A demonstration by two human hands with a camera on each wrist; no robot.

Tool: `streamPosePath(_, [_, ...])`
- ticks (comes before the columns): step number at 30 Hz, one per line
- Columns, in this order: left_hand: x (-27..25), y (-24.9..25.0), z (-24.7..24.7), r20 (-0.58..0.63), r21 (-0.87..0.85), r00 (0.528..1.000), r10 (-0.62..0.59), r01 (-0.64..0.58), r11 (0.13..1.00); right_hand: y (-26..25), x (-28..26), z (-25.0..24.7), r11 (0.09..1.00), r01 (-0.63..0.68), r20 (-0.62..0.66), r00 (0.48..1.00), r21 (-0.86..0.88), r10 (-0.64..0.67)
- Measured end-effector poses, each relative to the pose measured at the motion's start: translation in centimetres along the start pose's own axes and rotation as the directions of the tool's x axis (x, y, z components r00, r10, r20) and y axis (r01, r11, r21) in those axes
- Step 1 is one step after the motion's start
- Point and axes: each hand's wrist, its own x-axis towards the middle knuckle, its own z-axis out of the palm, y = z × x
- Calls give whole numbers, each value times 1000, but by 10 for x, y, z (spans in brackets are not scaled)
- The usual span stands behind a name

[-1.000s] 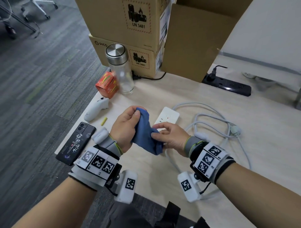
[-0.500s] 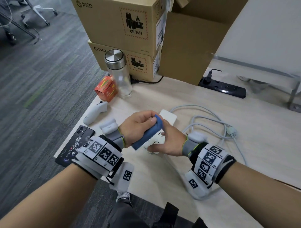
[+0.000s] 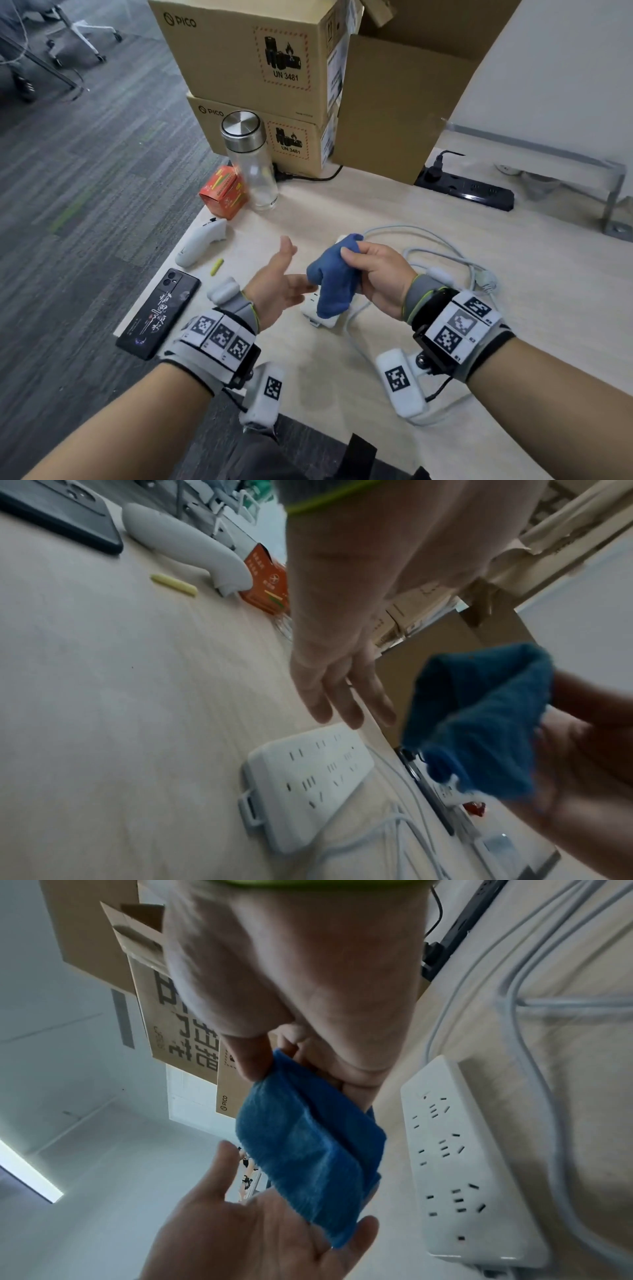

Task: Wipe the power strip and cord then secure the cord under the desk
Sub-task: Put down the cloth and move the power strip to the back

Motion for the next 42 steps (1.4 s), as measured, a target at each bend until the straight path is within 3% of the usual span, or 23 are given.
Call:
streamPosePath(5, [-2,-8,2,3,-79,988,157,-156,984,5,0,6,999,3,-76,997,-34,-5])
streamPosePath(9, [-5,-7,-7,-35,174,930,365,-354,919,10,4,8,974,17,-173,983,-225,-57])
streamPosePath(14, [0,-8,-27,21,606,875,483,-395,690,19,13,13,921,-7,-292,949,-389,-117])
streamPosePath(17, [1,-6,-38,9,784,852,523,-331,525,24,19,20,848,58,-175,969,-527,-175])
streamPosePath(19, [2,-7,-45,14,863,817,577,-302,405,31,23,24,719,113,-95,966,-686,-242])
streamPosePath(21, [6,-11,-57,29,883,765,643,-320,342,38,29,28,614,173,-31,951,-770,-307])
streamPosePath(23, [11,-14,-68,59,852,743,667,-386,354,46,38,32,617,210,-10,943,-759,-334])
streamPosePath(25, [18,-14,-77,56,799,757,651,-424,425,50,47,36,663,188,-51,945,-725,-324])
streamPosePath(27, [26,-11,-82,-23,759,788,615,-387,524,53,57,42,722,153,-107,948,-675,-301])
streamPosePath(29, [40,-9,-83,-108,724,787,608,-357,590,53,68,47,751,141,-147,941,-645,-303])
streamPosePath(31, [51,-8,-82,-162,700,771,616,-350,622,54,77,49,769,119,-186,936,-628,-298])
streamPosePath(35, [67,-8,-83,-224,658,788,573,-311,686,59,88,48,817,43,-276,930,-575,-243])
streamPosePath(38, [85,-2,-92,-226,695,824,520,-238,679,69,89,41,848,-7,-316,930,-530,-190])
streamPosePath(42, [102,24,-98,-219,823,841,495,-114,557,70,83,30,849,-16,-338,921,-528,-193])
